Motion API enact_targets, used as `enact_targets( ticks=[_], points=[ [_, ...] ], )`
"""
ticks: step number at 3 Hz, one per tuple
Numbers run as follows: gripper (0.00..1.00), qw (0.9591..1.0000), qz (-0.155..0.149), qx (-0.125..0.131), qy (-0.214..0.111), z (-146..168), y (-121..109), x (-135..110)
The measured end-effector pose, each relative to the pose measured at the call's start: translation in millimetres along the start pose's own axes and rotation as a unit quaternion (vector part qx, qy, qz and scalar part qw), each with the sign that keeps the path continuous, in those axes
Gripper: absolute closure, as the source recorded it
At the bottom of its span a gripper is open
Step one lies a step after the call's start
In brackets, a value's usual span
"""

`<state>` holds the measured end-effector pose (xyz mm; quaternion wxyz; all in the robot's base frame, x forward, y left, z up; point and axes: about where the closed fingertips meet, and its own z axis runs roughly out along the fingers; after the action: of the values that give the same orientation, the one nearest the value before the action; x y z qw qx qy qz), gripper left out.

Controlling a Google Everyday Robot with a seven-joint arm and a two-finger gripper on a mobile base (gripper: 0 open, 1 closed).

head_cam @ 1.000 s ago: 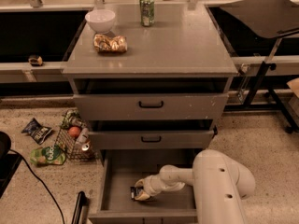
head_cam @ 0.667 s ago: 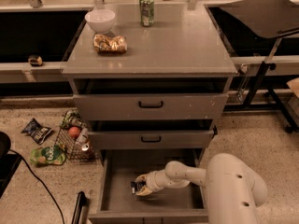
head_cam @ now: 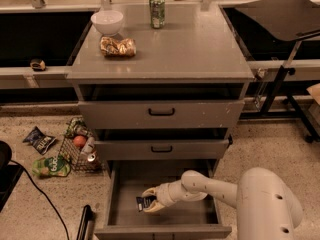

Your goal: Pick rxbar blueberry from bottom drawer and place on counter

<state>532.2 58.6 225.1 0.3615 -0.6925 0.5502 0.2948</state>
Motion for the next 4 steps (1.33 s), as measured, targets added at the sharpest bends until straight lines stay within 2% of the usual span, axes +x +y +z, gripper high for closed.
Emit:
enact_targets(
  ticks=[1,2,3,4],
  points=[
    [1.0,0.9999,-0.01,-0.001,-0.003,-11.5,5.5,-24.6],
    [1.0,0.9992,-0.038,0.009,0.013,-41.5,4.2,-73.8],
    [1.0,0.9978,-0.061,0.003,0.026,-83.5,-4.8,-125.0],
    [1.0,0.9968,-0.074,-0.028,0.011,-114.7,-12.9,-157.9]
  ],
)
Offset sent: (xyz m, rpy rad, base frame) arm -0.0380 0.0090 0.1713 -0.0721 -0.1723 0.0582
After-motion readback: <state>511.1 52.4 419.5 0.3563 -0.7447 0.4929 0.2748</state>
